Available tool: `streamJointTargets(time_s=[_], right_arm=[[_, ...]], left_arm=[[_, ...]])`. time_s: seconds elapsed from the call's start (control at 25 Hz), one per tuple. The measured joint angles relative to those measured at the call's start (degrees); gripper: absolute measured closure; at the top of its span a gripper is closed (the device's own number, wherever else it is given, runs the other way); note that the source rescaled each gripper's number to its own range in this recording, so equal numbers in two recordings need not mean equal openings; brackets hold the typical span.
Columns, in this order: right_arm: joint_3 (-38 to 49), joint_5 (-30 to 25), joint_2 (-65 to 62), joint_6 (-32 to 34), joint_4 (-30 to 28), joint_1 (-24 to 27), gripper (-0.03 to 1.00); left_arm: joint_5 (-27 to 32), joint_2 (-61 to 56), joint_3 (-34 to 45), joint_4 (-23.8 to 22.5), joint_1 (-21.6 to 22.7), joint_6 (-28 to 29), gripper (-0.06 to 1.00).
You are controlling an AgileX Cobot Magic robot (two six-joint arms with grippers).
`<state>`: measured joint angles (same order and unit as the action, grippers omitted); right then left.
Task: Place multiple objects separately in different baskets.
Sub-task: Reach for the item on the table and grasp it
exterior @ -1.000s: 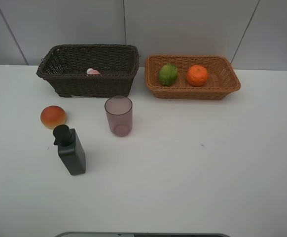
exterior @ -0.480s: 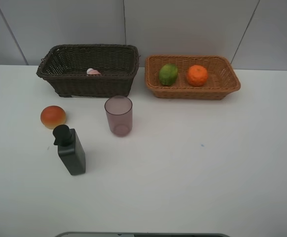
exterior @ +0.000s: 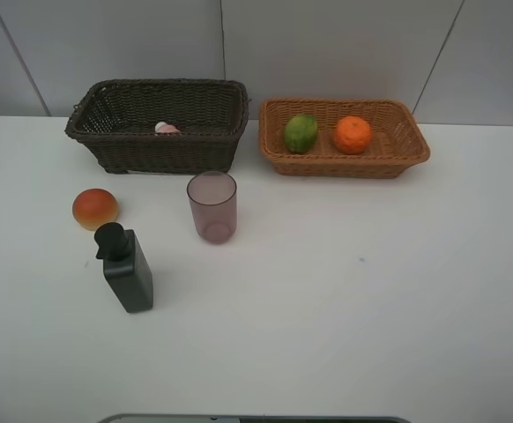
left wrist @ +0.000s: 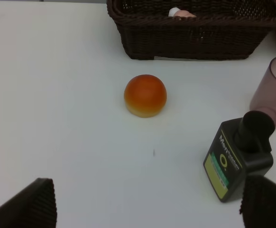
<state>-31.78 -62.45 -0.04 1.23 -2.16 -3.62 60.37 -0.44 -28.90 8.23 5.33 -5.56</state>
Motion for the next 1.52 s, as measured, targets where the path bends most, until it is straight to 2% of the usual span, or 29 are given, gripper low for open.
streamJointTargets(time_s=[0.24,1.52], right_arm=[[1.77,1.46,-0.12,0.00,0.34,0.00,0.42],[1.77,1.66,-0.37,0.00,0.39,0.00,0.42]], left_arm=[[0.00,0.00,0.00,0.00,0.00,0.00,-0.06],[0.00,0.00,0.00,0.00,0.00,0.00,-0.06]])
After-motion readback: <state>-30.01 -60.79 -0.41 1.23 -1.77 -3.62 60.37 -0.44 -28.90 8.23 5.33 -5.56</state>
